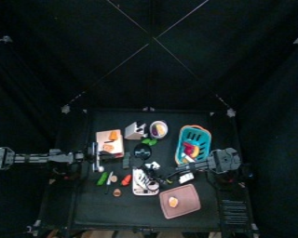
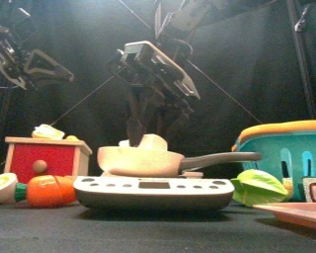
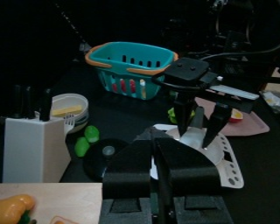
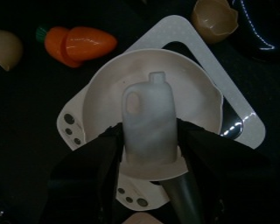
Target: Place detergent in pan
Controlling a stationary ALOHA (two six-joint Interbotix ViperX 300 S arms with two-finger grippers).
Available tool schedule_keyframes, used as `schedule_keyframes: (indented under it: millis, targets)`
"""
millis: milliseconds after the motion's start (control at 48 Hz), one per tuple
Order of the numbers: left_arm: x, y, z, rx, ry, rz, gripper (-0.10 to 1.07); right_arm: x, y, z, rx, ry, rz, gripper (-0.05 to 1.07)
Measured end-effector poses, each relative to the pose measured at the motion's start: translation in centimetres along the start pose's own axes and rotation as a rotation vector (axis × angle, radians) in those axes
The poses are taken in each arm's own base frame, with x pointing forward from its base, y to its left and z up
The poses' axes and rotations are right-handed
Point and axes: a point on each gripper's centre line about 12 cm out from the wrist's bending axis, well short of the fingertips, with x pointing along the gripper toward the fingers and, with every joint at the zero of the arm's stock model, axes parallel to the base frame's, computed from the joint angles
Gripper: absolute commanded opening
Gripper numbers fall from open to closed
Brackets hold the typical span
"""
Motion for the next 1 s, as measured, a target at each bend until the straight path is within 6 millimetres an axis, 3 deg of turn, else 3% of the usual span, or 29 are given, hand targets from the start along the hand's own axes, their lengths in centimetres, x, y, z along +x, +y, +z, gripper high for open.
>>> schedule_keyframes:
  millis: [271,1000]
  targets:
    - [0.0,0.0,0.1,0.000,-0.002,0.002,0.36,0.2,-0.1,-0.1,0.006,0.016,-0.019,0.90]
    - [0.0,0.0,0.1,0.000,-0.002,0.002,0.36,-0.7,0.2,0.0,0.050,0.081,-0.033,0.89]
